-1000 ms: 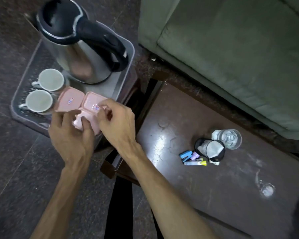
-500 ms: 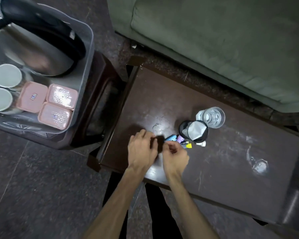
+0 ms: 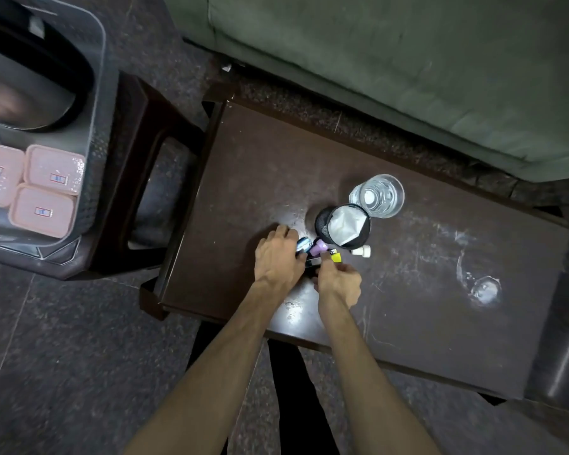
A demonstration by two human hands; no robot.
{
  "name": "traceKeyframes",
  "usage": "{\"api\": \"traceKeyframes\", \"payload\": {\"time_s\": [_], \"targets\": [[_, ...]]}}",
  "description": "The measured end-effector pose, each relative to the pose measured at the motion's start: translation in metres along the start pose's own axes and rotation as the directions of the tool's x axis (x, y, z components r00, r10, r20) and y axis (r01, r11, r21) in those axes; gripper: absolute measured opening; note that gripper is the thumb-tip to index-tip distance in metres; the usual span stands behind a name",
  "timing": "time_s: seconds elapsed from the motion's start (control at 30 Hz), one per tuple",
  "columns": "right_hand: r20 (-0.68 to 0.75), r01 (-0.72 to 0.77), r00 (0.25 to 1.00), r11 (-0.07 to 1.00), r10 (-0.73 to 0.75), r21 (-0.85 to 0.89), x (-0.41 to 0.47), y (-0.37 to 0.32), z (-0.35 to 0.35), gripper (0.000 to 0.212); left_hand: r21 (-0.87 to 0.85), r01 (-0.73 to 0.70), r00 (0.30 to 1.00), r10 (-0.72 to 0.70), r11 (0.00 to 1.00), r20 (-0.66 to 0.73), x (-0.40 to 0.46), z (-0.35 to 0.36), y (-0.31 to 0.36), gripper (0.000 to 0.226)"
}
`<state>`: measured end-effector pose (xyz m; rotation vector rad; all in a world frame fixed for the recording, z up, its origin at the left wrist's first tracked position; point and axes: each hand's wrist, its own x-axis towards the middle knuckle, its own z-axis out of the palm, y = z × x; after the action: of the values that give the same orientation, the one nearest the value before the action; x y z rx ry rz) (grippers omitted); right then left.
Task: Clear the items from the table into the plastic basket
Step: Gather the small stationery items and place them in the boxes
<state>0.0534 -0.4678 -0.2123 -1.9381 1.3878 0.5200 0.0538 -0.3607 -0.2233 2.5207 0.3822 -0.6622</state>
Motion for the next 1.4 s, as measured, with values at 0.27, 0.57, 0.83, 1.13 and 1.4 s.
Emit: {"api": "traceKeyframes", "payload": {"time_s": [0.27,0.57,0.83,1.13,1.4], "targets": [[0.016,-0.053,0.999,0.980,0.050,0.194,0.013,0.023,-0.007,0.023,-0.043,0.024,1.000,-0.025,0.999,-0.014,-0.006,0.002,-0.002,0.041],[0.151,-0.097,0.988,0.917,0.042,0.386,0.014,0.052,-0.022,0.007,-0.211,0.126,0.989,-0.138,0.969,-0.044,-0.048,-0.009,-0.025,0.037],[0.167,-0.131,0.983,0.922,0.074,0.363,0.015,0.057,-0.023,0.020,-0.226,0.138,0.990,-0.140,0.964,0.005,-0.058,-0.017,-0.040,0.038],[0.194,-0.150,0.978,0.916,0.081,0.373,0.009,0.052,-0.026,0.009,-0.213,0.126,0.992,-0.128,0.969,0.002,-0.064,-0.024,-0.056,0.037],[0.235,-0.135,0.971,0.903,0.039,0.407,-0.028,0.050,-0.028,0.017,-0.358,0.177,0.958,-0.244,0.917,-0.150,-0.082,-0.038,-0.063,0.027]]}}
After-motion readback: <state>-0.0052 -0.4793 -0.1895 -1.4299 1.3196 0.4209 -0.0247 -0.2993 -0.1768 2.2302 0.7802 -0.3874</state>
